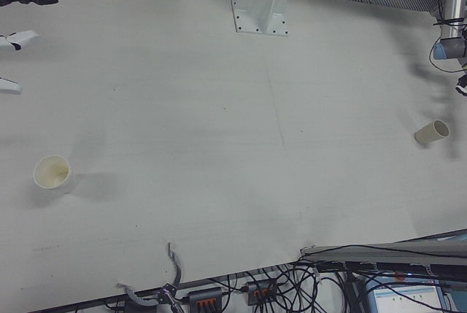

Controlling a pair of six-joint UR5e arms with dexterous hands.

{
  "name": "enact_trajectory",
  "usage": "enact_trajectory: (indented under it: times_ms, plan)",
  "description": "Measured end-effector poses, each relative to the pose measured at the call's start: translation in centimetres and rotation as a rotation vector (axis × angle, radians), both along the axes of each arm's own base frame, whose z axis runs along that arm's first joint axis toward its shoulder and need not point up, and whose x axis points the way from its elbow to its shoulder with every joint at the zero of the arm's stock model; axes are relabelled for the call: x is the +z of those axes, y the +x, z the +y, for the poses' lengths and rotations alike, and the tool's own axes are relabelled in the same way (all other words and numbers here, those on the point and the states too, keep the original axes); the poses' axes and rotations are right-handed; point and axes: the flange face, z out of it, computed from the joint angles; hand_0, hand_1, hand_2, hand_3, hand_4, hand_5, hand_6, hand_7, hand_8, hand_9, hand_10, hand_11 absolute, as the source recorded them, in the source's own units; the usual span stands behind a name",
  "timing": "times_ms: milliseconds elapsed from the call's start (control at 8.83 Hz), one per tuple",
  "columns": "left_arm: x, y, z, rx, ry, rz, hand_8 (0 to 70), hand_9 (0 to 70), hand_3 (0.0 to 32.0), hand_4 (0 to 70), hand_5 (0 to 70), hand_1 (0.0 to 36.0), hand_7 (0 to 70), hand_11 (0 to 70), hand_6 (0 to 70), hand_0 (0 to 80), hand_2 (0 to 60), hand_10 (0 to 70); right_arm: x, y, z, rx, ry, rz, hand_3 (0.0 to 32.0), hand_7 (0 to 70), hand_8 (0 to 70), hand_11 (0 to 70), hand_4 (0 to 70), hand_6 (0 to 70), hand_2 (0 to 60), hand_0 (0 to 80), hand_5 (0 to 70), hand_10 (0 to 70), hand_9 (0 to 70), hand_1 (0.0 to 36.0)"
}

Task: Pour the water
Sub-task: 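Move the left hand to the white paper cup near it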

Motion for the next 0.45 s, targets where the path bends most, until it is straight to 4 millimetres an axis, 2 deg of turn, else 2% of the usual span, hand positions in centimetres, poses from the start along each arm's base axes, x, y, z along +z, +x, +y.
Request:
enact_trajectory:
  times_ms: [113,340,453]
  plan:
    - [-0.2,0.8,-0.6,0.010,-0.006,-0.013,0.0,0.0,8.2,7.7,0.0,0.2,3.7,0.0,0.0,43.1,0.0,0.0,0.0,-0.1,0.0,-0.003,0.000,0.002,0.0,31.5,2.4,0.0,41.7,17.2,8.4,52.4,34.6,0.0,4.9,13.9]
    - [-0.2,2.1,-1.2,0.023,-0.020,-0.075,0.0,0.0,4.8,9.5,0.0,2.0,4.3,0.0,0.0,45.5,0.0,0.0,0.0,-0.3,0.0,-0.006,0.000,0.003,0.0,30.7,2.3,0.0,41.4,16.8,8.6,51.9,34.5,0.0,4.7,13.7]
    - [-0.2,2.5,-1.4,0.022,-0.024,-0.107,0.0,0.0,4.6,8.4,0.0,2.8,4.1,0.0,0.0,45.7,0.0,0.0,0.0,-0.4,0.0,-0.009,-0.001,0.004,0.0,31.1,2.4,0.0,41.5,17.0,8.5,51.8,34.7,0.0,4.8,13.6]
